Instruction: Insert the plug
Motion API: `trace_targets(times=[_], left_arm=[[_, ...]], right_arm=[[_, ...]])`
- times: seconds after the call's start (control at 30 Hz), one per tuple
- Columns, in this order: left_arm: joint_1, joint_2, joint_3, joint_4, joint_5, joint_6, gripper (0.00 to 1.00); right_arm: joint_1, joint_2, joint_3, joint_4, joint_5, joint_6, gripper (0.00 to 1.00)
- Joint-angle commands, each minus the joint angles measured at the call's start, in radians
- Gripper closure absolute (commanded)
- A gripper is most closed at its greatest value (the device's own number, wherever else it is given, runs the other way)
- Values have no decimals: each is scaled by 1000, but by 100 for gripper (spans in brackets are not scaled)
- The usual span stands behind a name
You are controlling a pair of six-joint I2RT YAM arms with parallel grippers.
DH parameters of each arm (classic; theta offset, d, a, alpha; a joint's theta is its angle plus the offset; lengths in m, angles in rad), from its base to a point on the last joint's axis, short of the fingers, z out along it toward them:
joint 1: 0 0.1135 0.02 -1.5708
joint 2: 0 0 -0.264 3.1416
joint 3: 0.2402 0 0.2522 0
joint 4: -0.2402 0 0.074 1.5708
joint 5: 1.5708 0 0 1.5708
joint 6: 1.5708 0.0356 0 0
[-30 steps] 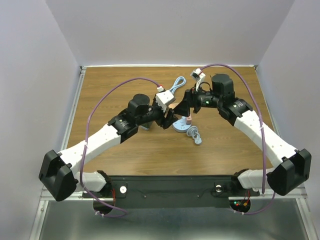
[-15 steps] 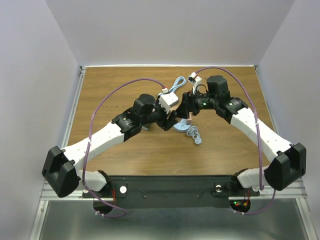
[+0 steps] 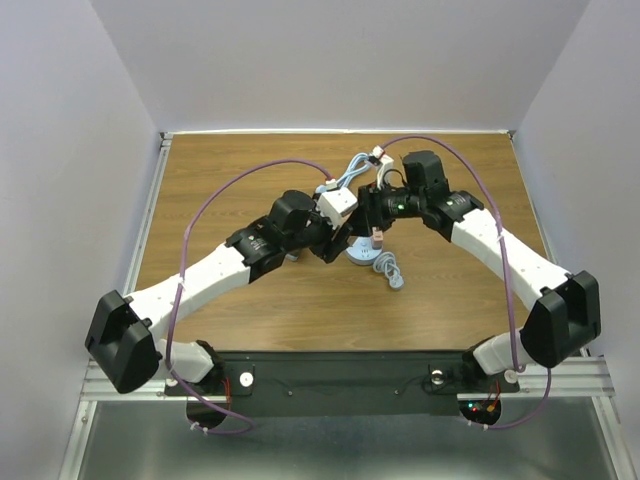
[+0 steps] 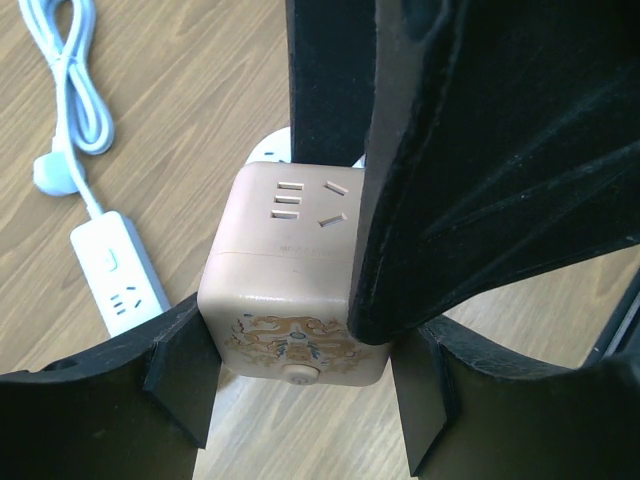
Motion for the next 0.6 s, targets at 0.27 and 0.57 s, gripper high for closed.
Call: trace_targets(times=[0.27, 0.57], left_arm=[[24, -114, -36, 313, -4, -29, 23], [80, -138, -82, 404, 226, -51, 4]], right_arm=[[-112, 52, 104, -5, -54, 61, 100], [-178, 40, 124, 72, -124, 161, 100]])
